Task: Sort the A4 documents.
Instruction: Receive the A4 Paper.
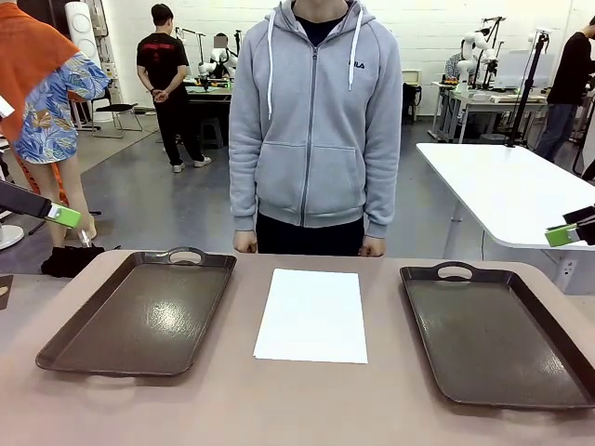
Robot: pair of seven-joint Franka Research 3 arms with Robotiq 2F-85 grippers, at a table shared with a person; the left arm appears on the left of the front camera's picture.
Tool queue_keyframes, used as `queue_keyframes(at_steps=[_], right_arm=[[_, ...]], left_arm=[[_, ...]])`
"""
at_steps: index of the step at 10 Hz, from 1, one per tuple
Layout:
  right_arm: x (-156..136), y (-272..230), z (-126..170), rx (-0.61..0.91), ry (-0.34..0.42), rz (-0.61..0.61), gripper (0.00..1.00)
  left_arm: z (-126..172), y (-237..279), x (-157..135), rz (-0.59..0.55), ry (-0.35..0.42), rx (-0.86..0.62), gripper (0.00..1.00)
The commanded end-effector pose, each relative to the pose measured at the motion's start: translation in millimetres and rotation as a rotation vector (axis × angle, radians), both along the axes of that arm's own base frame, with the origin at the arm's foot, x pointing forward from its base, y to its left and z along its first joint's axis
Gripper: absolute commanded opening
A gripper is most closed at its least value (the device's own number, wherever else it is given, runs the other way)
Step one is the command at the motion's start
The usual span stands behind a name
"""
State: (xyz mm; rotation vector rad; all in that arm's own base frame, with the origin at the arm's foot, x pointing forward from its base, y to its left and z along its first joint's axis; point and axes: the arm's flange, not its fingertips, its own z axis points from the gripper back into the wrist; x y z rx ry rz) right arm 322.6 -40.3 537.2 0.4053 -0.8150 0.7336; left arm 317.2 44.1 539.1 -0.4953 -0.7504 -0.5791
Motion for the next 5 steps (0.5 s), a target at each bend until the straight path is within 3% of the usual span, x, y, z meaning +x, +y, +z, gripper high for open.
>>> queue_keyframes(at_steps=[1,5], right_arm=[[-47.1,23.6,-60.7,0.013,-0.026,-0.012,1.0],[-45.6,22.6,-62.8,0.013,-0.02,-0.012,1.0]], left_arm=[[-60.9,-23.3,-46.1,-0.009,-0.009,0.023,1.0],[-61.2,-22.1,-44.3,-0.007,-0.005,0.036,1.0]])
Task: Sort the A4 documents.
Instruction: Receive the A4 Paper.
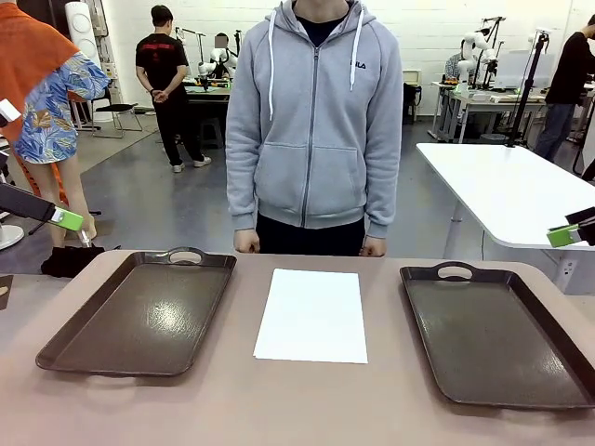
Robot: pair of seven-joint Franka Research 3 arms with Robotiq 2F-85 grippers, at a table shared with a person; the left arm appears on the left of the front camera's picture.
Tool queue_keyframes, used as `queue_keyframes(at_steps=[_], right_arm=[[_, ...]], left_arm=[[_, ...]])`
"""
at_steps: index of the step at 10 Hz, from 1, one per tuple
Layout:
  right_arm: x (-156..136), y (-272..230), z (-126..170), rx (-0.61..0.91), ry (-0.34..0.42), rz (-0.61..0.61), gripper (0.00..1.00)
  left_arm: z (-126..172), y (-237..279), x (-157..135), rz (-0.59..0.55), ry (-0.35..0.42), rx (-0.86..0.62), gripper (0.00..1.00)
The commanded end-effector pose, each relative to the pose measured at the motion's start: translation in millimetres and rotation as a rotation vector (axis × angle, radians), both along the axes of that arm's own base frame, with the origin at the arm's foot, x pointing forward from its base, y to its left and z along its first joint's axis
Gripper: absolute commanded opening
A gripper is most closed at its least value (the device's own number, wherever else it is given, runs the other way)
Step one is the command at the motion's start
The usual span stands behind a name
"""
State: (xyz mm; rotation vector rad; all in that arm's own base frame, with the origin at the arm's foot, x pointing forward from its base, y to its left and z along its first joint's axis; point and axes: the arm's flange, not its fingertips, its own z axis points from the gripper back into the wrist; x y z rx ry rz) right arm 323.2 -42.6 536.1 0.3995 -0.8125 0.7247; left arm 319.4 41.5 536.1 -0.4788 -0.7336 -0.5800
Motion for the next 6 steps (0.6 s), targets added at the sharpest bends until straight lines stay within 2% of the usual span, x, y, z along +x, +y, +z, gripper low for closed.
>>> queue_keyframes(at_steps=[1,3,4,6], right_arm=[[-45,24,-62,0.016,-0.019,-0.005,1.0],[-44,25,-62,0.019,-0.019,-0.001,1.0],[1,0,-1,-0.001,0.005,-0.001,1.0],[1,0,-1,-0.001,0.005,-0.001,1.0]], left_arm=[[-58,-21,-46,-0.011,-0.014,0.015,1.0],[-57,-21,-40,0.004,0.019,0.013,1.0],[-2,0,1,0.001,0.006,0.004,1.0],[-2,0,1,0.001,0.006,0.004,1.0]])
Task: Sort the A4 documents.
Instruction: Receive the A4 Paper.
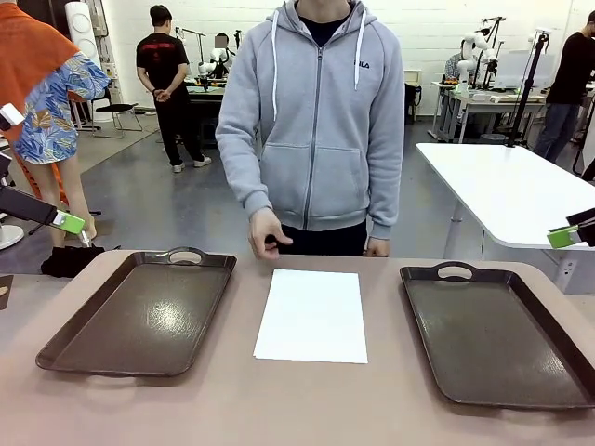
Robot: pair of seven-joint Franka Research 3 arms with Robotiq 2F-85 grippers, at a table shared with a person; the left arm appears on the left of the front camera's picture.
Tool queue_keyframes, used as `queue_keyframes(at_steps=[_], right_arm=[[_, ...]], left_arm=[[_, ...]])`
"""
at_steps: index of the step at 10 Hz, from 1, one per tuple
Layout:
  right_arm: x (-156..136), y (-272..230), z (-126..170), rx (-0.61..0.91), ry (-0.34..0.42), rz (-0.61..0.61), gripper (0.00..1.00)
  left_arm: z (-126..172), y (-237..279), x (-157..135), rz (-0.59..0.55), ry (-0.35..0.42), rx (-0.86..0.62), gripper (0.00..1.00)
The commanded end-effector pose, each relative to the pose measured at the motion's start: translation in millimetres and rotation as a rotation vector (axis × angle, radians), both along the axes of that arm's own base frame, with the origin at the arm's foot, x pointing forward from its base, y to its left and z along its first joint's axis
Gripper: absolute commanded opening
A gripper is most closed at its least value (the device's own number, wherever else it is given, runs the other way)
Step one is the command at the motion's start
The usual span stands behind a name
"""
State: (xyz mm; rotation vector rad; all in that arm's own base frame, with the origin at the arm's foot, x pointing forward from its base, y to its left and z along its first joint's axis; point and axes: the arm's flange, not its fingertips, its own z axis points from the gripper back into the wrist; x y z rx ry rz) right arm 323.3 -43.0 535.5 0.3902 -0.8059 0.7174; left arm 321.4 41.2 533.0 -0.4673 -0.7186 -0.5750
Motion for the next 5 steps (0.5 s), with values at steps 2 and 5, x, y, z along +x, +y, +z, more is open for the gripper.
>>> queue_keyframes(at_steps=[2,5], right_arm=[[0.8,0.6,-0.8,0.007,-0.001,0.009,1.0],[0.8,0.6,-0.8,0.007,-0.001,0.009,1.0]], left_arm=[[1.1,-0.2,-0.8,-0.006,-0.006,-0.009,1.0],[1.1,-0.2,-0.8,-0.006,-0.006,-0.009,1.0]])
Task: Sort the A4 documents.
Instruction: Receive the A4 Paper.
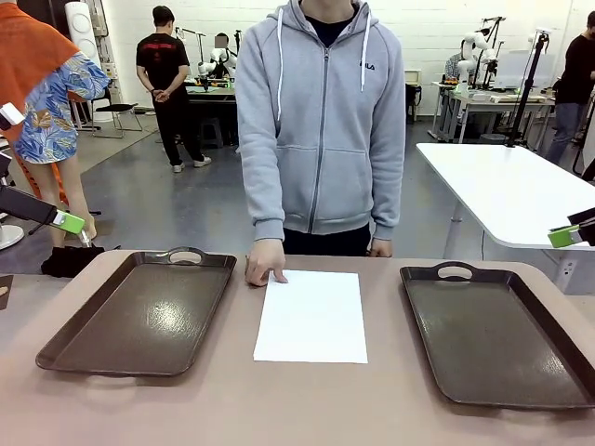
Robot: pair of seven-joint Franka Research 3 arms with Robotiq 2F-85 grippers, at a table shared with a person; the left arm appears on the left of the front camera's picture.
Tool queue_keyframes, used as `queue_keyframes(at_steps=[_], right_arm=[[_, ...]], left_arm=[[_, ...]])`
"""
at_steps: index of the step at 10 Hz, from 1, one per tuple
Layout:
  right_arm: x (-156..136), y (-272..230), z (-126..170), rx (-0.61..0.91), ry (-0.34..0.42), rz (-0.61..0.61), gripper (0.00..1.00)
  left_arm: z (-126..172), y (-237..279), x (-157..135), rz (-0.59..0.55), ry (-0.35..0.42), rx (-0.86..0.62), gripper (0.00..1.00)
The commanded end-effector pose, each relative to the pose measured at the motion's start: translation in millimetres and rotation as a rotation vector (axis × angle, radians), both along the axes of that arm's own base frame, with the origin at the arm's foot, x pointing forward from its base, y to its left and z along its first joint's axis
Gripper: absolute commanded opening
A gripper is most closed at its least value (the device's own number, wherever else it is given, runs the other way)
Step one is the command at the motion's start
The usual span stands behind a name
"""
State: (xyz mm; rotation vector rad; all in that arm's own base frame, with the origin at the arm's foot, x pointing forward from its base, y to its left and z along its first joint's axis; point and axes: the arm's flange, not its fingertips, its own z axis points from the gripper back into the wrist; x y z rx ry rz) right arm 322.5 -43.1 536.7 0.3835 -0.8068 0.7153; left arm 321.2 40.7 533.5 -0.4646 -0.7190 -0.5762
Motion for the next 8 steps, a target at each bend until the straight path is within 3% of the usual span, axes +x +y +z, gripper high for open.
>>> queue_keyframes(at_steps=[1,8], right_arm=[[1.6,0.8,-2.0,0.011,0.001,0.013,1.0],[1.6,0.8,-2.0,0.011,0.001,0.013,1.0]], left_arm=[[0.6,0.3,-0.6,-0.006,-0.005,-0.012,1.0],[0.6,0.3,-0.6,-0.006,-0.005,-0.012,1.0]])
